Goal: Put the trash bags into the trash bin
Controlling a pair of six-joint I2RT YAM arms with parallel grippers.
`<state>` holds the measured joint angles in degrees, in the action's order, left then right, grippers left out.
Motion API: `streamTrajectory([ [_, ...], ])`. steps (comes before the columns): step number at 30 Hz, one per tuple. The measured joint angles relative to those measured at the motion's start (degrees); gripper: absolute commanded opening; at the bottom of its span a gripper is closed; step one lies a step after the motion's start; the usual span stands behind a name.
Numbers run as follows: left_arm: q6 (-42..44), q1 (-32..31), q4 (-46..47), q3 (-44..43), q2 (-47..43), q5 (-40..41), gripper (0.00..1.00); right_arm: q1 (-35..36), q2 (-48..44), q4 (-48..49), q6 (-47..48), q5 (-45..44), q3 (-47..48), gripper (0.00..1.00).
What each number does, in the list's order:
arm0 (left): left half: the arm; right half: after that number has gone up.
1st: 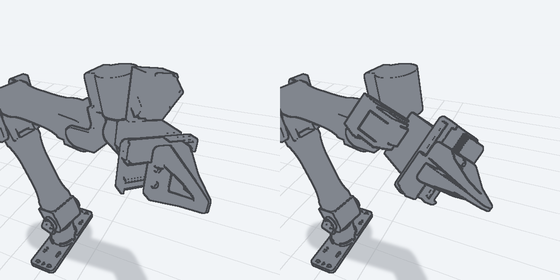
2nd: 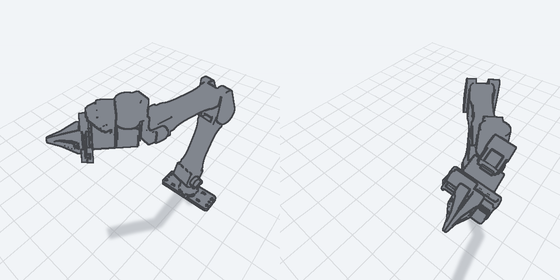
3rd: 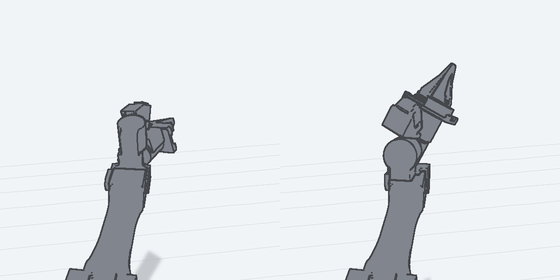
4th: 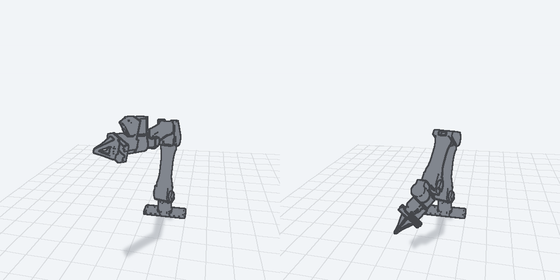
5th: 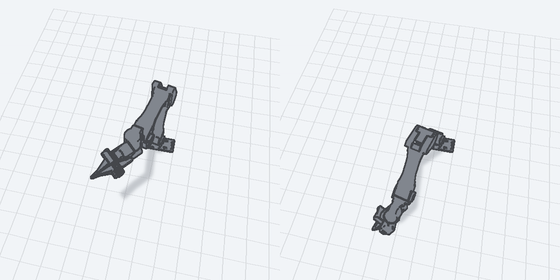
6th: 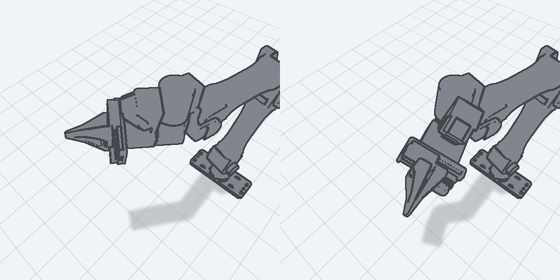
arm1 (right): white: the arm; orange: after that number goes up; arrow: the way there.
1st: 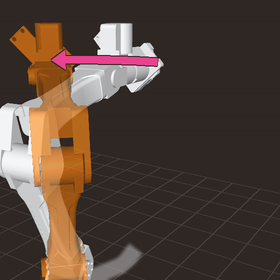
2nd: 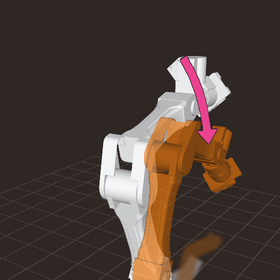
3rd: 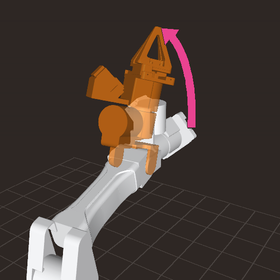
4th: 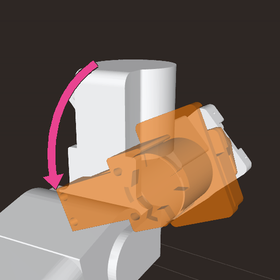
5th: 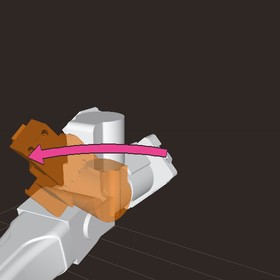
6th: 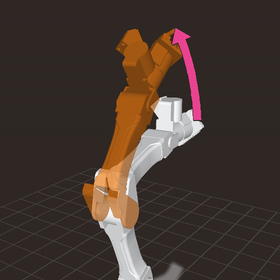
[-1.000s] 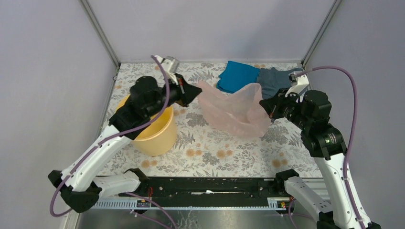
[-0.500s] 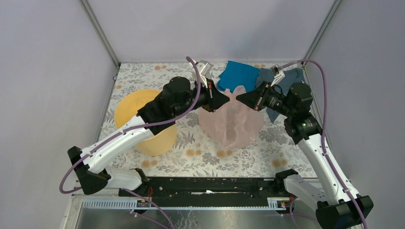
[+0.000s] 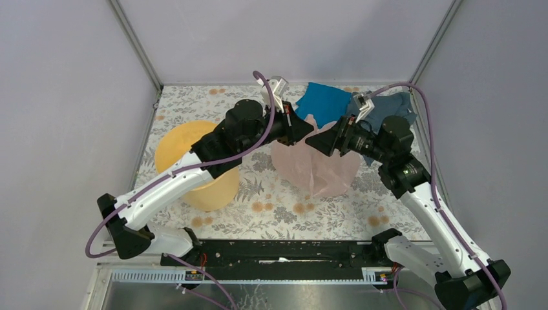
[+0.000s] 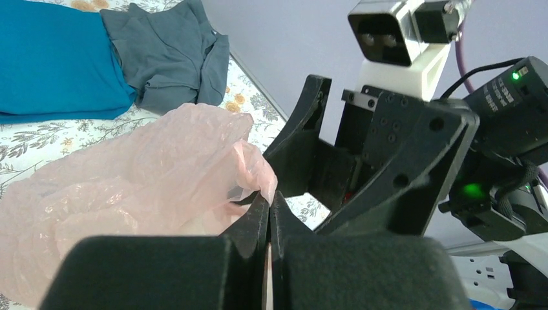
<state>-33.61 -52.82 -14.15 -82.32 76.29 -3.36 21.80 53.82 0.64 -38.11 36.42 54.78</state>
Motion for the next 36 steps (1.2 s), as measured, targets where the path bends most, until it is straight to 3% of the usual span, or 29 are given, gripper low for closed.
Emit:
streamTrajectory([
  [5, -0.35, 0.0, -0.02, -1.07, 1.55, -0.04, 0.0, 4.98, 0.63, -5.77, 4.46, -6.14, 1.64, 0.91],
  [10, -0.79, 0.0, -0.04, -1.33, 3.02, -0.42, 0.0, 10.84, 1.29, -8.9, 7.98, -13.84, 3.26, 0.88],
  [12, -0.87, 0.0, -0.04, -1.33, 3.37, -0.66, 0.0, 12.26, 1.44, -9.57, 9.11, -17.14, 3.54, 0.74],
  [17, -0.94, 0.0, -0.26, -1.55, 3.48, -0.76, 0.0, 15.3, 2.84, -11.39, 11.8, -25.16, 4.31, 0.16],
  [18, -0.92, 0.0, -0.46, -1.68, 3.48, -0.74, 0.03, 15.72, 3.06, -11.78, 12.17, -26.43, 4.31, 0.07],
  [19, -0.76, 0.0, -0.96, -1.92, 3.48, -0.74, 0.18, 16.09, 3.23, -12.22, 12.09, -27.89, 4.31, 0.01],
  [22, 0.42, 0.39, -2.6, -2.58, 3.48, -0.76, 0.68, 16.74, 3.06, -12.7, 12.26, -32.7, 4.31, 0.0],
  [24, 1.99, 0.76, -3.82, -2.93, 3.23, -0.44, 0.84, 16.83, 2.54, -13.62, 12.31, -36.09, 4.28, 0.0],
  [28, 6.08, 1.79, -10.01, -3.15, 0.7, 5.51, 0.93, 16.85, -0.28, -15.85, 12.41, -43.71, 4.0, 0.0],
  [36, 11.32, 2.45, -27.23, -2.58, -10.25, 32.22, 0.98, 16.87, -9.09, -18.12, 14.19, -57.57, 3.8, 0.0],
])
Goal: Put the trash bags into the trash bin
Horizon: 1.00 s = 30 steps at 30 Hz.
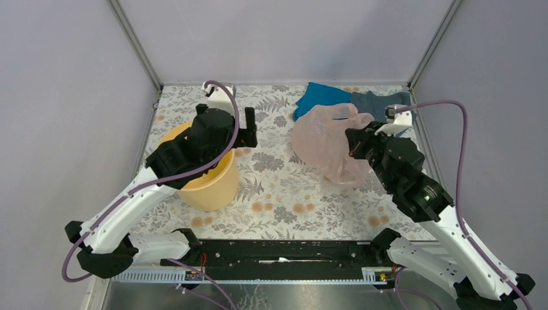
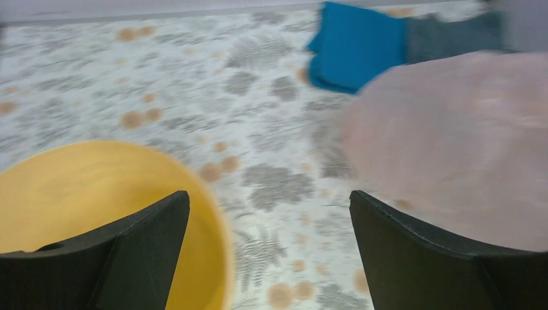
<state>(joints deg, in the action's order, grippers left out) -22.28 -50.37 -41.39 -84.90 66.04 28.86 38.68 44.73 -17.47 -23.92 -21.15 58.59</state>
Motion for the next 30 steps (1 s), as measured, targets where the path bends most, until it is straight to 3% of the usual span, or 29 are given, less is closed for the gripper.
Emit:
streamTrajectory([
  [3, -0.48, 1.11, -6.38, 1.14, 0.02, 7.8, 0.99, 0.0, -1.81, -0.02, 0.79, -2.58, 0.0, 0.0],
  [7, -1.66, 2.71, -10.78, 3.41, 4.37, 11.87, 0.97, 0.0, -3.65, -0.07, 1.92, -3.69, 0.0, 0.0],
  [11, -2.58, 2.86, -13.03, 6.38, 9.44, 12.44, 0.74, 0.0, -5.97, -0.17, 2.47, -3.82, -0.13, 0.0],
  [15, -2.78, 2.86, -12.85, 8.66, 9.86, 11.39, 0.36, 0.0, -8.63, -1.05, 2.56, -3.98, -0.61, 0.0],
  [17, -3.13, 2.86, -12.74, 8.79, 9.92, 10.88, 0.26, 0.0, -9.86, -1.2, 2.75, -4.79, -0.61, 0.0],
  [23, -3.1, 2.73, -12.61, 8.76, 9.92, 9.27, 0.03, 0.0, -9.51, -4.37, 5.33, -6.43, 1.29, 0.0],
  [30, -0.85, -3.37, -13.57, 5.2, 11.93, 4.66, 0.0, 0.0, -11.72, -5.16, 9.4, -10.43, 4.92, 0.0],
])
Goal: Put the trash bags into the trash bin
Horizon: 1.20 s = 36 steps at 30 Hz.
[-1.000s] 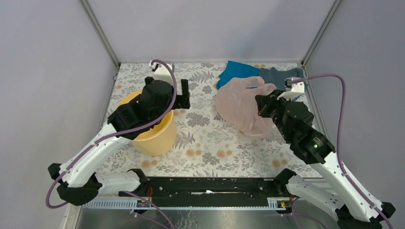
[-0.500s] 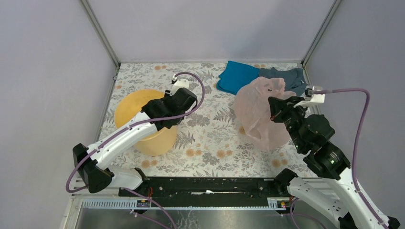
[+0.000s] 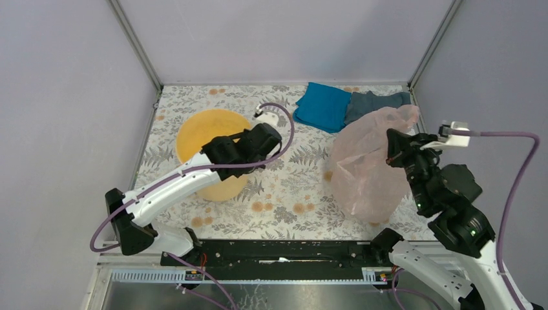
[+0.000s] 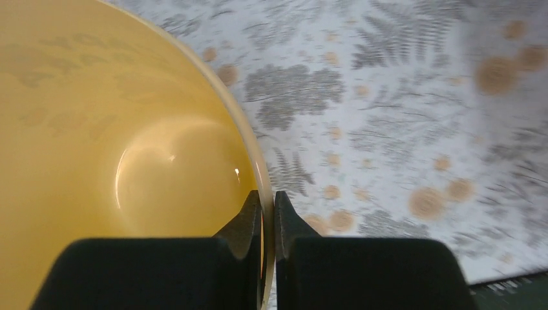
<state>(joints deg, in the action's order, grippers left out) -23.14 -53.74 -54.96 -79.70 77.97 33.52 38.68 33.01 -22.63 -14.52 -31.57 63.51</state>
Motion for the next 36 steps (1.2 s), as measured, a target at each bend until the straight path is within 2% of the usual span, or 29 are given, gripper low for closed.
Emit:
streamTrajectory([
  [6, 0.04, -6.69, 3.82, -5.97, 2.47, -6.82, 0.0, 0.0, -3.13, 0.07, 2.62, -3.39, 2.19, 0.0],
  [18, 1.46, -15.69, 13.11, -7.37, 7.28, -15.82, 0.02, 0.0, -4.44, -1.64, 4.22, -5.31, 4.28, 0.0],
  [20, 1.57, -16.76, 14.25, -7.08, 7.41, -17.42, 0.11, 0.0, -4.87, -2.08, 4.46, -5.51, 4.92, 0.0],
  [22, 1.75, -17.18, 15.08, -7.06, 7.65, -18.38, 0.26, 0.0, -5.38, -2.23, 4.61, -5.53, 5.35, 0.0],
  [28, 3.04, -17.2, 18.01, -6.14, 7.45, -19.1, 0.56, 0.0, -5.55, -2.36, 5.18, -5.29, 7.72, 0.0],
  [33, 3.87, -17.2, 18.82, -3.63, 4.52, -20.44, 0.69, 0.0, -3.37, -1.4, 6.56, -3.06, 10.14, 0.0],
  [36, 4.31, -17.2, 19.8, -1.57, -0.26, -21.05, 0.75, 0.0, 1.53, 0.5, 7.72, 0.37, 14.49, 0.0],
])
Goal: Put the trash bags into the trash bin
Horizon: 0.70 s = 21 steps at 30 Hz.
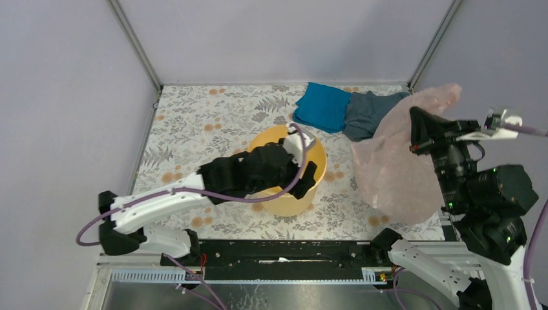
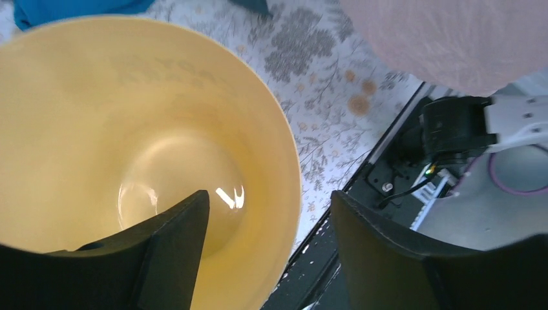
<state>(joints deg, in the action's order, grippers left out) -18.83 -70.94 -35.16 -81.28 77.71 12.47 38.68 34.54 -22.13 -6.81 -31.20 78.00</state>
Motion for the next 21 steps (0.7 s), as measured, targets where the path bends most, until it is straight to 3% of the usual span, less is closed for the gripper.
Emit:
streamTrajectory([
  [7, 0.76, 0.0, 3.21, 3.85, -17.07, 5.84, 0.95, 0.0, 17.7, 8.15, -2.47, 16.44, 16.13, 0.0],
  [14, -0.02, 0.02, 4.5, 8.5, -31.32, 15.98, 0.99, 0.02, 33.66, 23.15, -17.2, 38.84, 27.1, 0.0],
  [17, -0.52, 0.0, 4.46, 10.12, -35.21, 18.86, 0.99, 0.04, 37.13, 28.0, -23.08, 43.82, 27.63, 0.0],
  [21, -0.66, 0.0, 4.46, 10.95, -37.77, 22.16, 0.99, 0.07, 35.98, 33.33, -27.8, 43.58, 21.75, 0.0],
])
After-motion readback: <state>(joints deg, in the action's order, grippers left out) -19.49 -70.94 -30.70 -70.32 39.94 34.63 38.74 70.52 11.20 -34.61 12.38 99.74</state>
